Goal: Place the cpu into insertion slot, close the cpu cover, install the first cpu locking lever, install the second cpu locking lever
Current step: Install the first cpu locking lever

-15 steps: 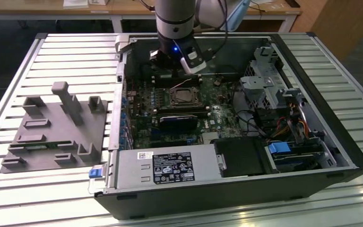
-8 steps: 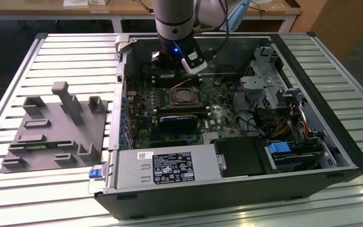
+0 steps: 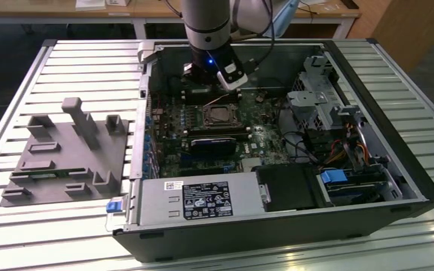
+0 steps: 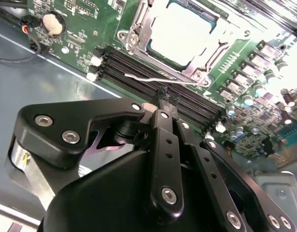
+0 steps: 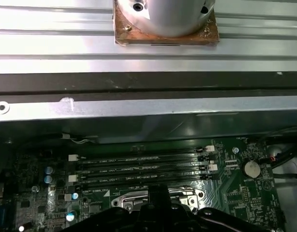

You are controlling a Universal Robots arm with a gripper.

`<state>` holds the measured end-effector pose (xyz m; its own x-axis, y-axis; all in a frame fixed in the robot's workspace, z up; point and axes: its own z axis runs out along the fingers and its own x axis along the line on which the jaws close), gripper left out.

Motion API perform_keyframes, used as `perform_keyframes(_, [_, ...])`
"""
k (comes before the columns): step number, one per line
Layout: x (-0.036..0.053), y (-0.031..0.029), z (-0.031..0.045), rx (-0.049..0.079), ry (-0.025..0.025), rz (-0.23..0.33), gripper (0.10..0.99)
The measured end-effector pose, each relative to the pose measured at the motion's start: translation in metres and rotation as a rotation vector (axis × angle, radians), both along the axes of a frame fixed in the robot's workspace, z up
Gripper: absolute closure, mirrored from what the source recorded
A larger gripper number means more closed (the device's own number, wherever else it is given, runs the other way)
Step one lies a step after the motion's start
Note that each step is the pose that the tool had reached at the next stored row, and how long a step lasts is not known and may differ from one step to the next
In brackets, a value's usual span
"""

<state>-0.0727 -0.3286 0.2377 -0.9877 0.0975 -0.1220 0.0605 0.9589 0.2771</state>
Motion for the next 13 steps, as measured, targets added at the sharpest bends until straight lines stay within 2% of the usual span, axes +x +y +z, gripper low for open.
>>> perform_keyframes(9, [-0.0003,-0.0001,-0.0052,0.003,-0.0364,-0.010,0.980])
perform_keyframes(10, [-0.0003,-0.0001,-0.0057,0.003,-0.0383,-0.010,0.980])
perform_keyframes(13, [-0.0003,-0.0001,-0.0057,0.003,-0.0384,-0.010,0.980])
